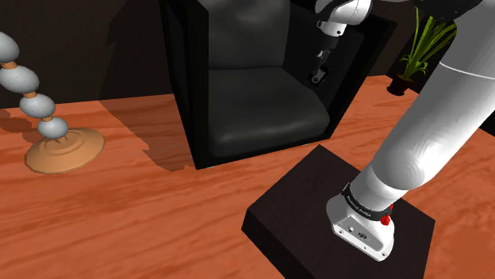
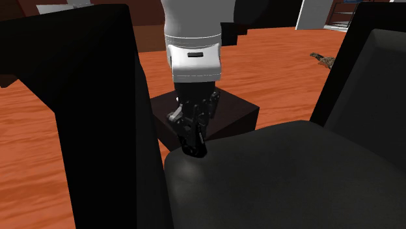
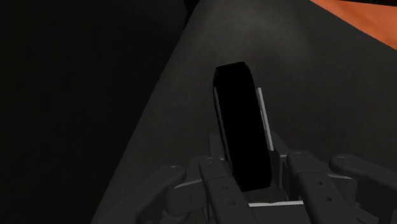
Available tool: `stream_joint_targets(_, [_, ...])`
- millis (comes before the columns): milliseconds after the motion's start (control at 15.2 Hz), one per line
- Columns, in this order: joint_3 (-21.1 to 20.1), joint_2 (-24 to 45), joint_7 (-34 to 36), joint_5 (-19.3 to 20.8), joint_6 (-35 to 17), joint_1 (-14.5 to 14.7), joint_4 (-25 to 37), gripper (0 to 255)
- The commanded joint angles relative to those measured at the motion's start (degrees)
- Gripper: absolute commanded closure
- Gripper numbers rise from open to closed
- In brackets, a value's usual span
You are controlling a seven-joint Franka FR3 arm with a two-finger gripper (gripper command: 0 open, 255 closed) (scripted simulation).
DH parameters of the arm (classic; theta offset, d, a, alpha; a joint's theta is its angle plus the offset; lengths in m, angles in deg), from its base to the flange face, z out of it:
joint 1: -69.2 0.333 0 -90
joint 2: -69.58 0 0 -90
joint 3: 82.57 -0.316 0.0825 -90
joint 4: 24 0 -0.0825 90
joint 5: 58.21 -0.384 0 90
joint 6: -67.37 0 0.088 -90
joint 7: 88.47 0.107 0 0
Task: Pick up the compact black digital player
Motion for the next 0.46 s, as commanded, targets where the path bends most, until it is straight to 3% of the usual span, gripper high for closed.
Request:
stream_joint_targets(0, [0.05,-0.51,0.25,0.35,1.44,0.07,1.0,255])
stream_joint_targets(396, [0.12,-1.55,0.73,1.04,4.42,0.2,3.11,255])
